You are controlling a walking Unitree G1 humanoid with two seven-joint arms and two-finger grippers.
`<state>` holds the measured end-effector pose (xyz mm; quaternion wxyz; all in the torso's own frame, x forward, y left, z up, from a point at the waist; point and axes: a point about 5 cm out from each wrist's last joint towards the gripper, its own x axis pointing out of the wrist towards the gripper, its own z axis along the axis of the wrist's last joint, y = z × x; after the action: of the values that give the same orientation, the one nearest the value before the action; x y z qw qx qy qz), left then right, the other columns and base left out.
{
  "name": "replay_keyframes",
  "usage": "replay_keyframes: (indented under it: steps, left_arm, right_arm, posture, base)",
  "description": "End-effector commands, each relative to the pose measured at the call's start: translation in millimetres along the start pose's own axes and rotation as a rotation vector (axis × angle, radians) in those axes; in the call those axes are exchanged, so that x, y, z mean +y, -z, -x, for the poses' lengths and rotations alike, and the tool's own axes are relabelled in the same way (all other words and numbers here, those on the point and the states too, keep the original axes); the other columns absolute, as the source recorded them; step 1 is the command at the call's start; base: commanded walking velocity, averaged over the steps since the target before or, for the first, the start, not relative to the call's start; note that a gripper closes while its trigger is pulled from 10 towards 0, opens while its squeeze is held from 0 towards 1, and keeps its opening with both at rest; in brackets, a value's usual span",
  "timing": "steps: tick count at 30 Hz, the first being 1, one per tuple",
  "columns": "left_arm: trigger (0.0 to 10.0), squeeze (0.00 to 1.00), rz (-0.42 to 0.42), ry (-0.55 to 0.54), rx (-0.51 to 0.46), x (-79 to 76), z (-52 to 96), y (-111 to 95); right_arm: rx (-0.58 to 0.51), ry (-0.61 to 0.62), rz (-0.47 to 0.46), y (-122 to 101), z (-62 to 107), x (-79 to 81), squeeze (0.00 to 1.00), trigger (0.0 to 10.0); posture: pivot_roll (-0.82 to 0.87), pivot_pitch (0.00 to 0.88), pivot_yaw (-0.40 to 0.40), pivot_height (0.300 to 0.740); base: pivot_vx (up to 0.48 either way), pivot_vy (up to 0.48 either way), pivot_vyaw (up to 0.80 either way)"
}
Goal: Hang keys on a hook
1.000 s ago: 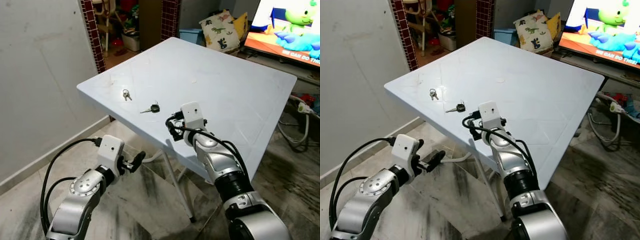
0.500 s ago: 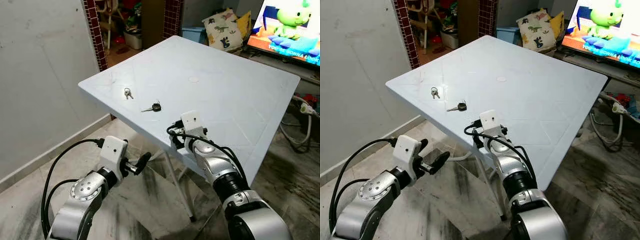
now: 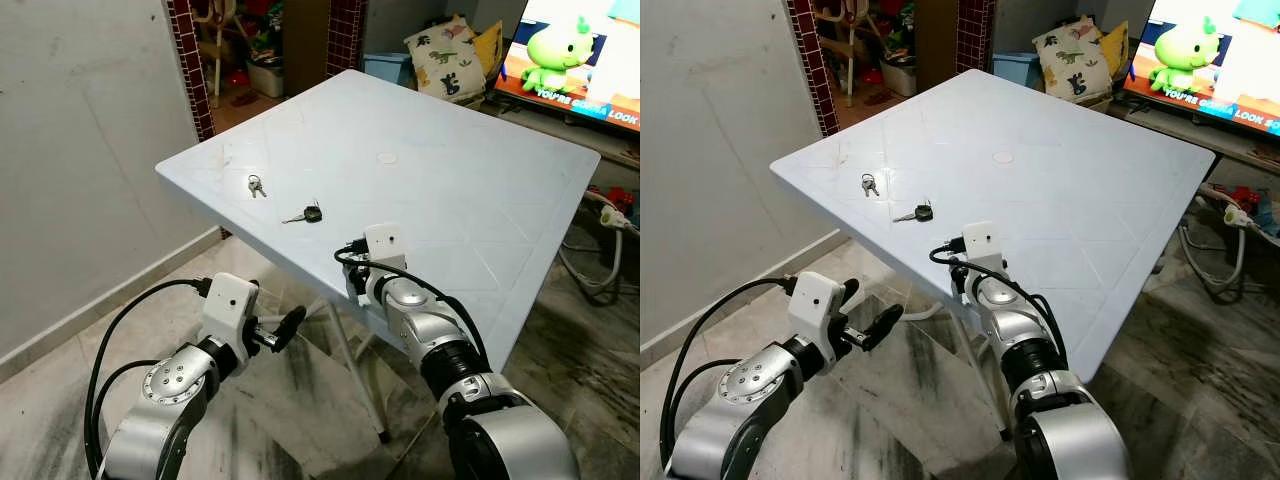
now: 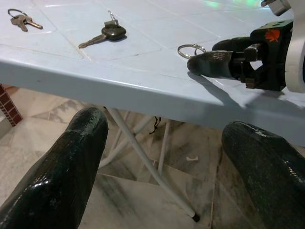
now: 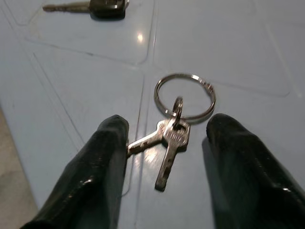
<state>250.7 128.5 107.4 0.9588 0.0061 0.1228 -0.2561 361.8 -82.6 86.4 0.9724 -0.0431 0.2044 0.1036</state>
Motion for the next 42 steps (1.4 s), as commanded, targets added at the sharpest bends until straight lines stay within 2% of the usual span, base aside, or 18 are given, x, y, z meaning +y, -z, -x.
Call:
replay_keyframes:
  steps: [1, 18, 42]
  left_arm:
    - [10.0, 0.0, 0.003, 0.001, -0.004, -2.7, 0.9, -1.9]
    - [10.0, 0.0, 0.007, 0.003, -0.011, -4.3, 0.3, -3.7]
    - [10.0, 0.0, 0.005, 0.005, -0.013, -5.9, -1.0, -4.4]
  right_arm:
    - [-0.02, 0.01, -0.031, -7.4, -1.2, -0.3, 0.0, 0.0]
    - [-0.027, 0.022, -0.095, -6.8, -2.6, 0.0, 0.0, 0.0]
    - [-0.058, 0.053, -0.12, -9.5, -2.8, -5.8, 0.0, 0.0]
  posture:
    - [0.13, 0.015, -0.046, 0.74]
    - [0.13, 0.016, -0.044, 0.74]
    - [0.13, 0.014, -0.042, 0.74]
  base:
    - [0.0, 0.0, 0.0]
    - [0.0, 0.0, 0.0]
    - [0.0, 0.0, 0.0]
